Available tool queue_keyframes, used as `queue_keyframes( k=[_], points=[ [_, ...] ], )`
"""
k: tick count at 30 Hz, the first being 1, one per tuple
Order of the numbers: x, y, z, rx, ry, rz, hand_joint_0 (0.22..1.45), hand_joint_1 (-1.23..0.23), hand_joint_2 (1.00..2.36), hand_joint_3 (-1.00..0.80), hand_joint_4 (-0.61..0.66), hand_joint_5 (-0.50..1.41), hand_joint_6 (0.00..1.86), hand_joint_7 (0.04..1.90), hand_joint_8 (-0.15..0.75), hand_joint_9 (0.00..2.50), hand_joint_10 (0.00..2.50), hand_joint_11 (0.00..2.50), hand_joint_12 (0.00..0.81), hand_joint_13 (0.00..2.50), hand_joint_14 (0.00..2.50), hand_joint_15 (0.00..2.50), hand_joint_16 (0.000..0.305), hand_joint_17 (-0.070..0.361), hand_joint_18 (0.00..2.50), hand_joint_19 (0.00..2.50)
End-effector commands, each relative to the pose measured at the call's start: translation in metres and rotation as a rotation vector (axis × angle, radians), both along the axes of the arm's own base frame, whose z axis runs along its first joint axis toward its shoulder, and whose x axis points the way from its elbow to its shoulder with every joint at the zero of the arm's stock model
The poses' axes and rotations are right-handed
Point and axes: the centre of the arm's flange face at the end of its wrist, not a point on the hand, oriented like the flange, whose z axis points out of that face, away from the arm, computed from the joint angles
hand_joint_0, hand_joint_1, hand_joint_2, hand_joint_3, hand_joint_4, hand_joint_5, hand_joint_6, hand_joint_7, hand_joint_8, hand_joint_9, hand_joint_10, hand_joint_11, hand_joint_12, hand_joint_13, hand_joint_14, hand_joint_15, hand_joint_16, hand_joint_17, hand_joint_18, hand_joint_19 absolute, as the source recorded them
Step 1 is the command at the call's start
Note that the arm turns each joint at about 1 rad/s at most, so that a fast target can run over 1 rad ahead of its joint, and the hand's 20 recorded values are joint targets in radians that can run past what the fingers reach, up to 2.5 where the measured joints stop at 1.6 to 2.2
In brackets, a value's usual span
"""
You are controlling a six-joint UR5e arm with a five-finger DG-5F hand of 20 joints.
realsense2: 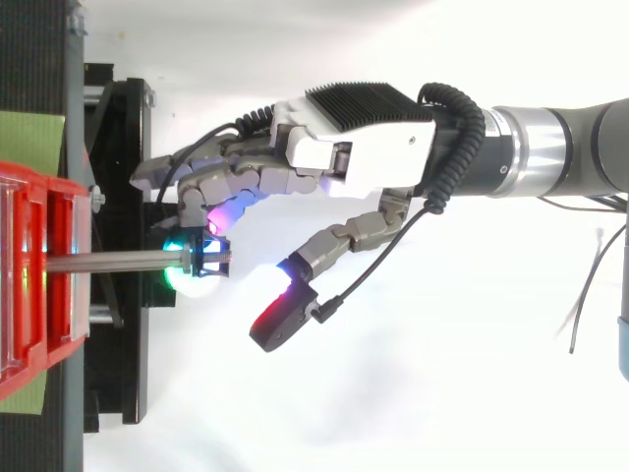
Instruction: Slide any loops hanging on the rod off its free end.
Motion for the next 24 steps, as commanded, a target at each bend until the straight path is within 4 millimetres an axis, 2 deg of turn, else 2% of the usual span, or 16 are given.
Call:
queue_keyframes(
  k=[1,11,24],
  points=[
    [-0.0003,0.0000,-0.0011,0.000,0.005,0.000,0.60,-0.57,1.00,-0.46,0.19,-0.06,0.51,1.36,0.277,0.81,0.01,0.15,0.335,0.35,0.00,0.00,0.046,0.103,0.36,0.21],
    [-0.0001,-0.0025,0.0011,0.002,-0.004,-0.003,0.58,-0.45,1.00,-0.49,0.21,-0.06,0.50,1.29,0.283,0.83,0.01,0.14,0.335,0.35,0.00,0.00,0.046,0.104,0.36,0.23],
    [0.0011,-0.0049,0.0032,0.025,-0.025,0.003,0.59,-0.48,1.00,-0.47,0.20,-0.07,0.50,1.26,0.285,0.85,0.01,0.15,0.333,0.39,0.00,0.00,0.045,0.102,0.39,0.24]
  ],
)
